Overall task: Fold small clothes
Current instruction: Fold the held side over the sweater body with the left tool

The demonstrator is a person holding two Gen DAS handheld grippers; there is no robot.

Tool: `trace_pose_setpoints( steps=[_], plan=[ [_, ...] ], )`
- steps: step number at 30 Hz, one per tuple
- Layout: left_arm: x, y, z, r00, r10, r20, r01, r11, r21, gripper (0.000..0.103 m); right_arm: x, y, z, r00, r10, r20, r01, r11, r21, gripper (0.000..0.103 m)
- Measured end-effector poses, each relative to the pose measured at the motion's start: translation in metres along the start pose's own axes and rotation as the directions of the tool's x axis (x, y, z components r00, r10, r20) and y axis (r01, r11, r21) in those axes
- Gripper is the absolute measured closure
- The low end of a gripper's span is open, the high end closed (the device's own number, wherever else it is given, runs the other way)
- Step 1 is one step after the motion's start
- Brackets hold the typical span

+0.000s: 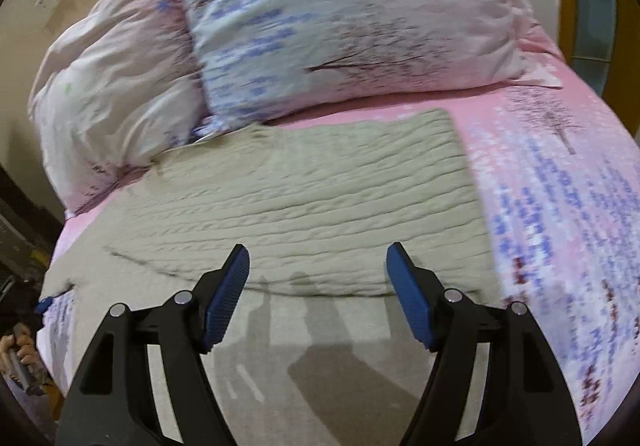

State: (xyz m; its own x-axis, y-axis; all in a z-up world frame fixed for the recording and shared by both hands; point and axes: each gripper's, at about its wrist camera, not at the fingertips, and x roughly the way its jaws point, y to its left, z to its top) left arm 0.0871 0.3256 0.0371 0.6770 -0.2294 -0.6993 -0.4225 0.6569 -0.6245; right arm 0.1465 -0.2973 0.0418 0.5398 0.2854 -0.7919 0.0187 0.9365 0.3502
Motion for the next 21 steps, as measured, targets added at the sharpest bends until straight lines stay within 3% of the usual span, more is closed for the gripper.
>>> trace_pose_setpoints(
  steps=[5,10,14,18,21],
  plan=[
    [0.009,0.016,-0.001,1.000,0.001,-0.005,-0.002,0.989,-0.147,0.046,0.004,0.021,-0.007,0.999,0.028,-0.022,-0.029,0.999,-0.042,0.031],
    [0.009,0.027,0.011,0.998,0.023,0.061,-0.009,0.974,-0.226,0.053,0.004,0.022,-0.010,0.999,0.036,-0.025,-0.037,0.998,-0.045,0.031],
    [0.012,0.043,0.024,0.994,0.016,0.106,0.018,0.948,-0.318,0.066,0.001,0.021,-0.010,0.998,0.050,-0.024,-0.051,0.998,-0.045,0.028],
    [0.019,0.041,0.028,0.993,-0.001,0.119,0.039,0.947,-0.318,0.092,-0.001,0.020,-0.011,0.998,0.062,-0.023,-0.063,0.997,-0.046,0.027],
    [0.017,0.025,0.028,0.988,-0.013,0.155,0.057,0.958,-0.280,0.095,-0.003,0.019,-0.011,0.997,0.071,-0.016,-0.072,0.996,-0.046,0.027]
  ],
)
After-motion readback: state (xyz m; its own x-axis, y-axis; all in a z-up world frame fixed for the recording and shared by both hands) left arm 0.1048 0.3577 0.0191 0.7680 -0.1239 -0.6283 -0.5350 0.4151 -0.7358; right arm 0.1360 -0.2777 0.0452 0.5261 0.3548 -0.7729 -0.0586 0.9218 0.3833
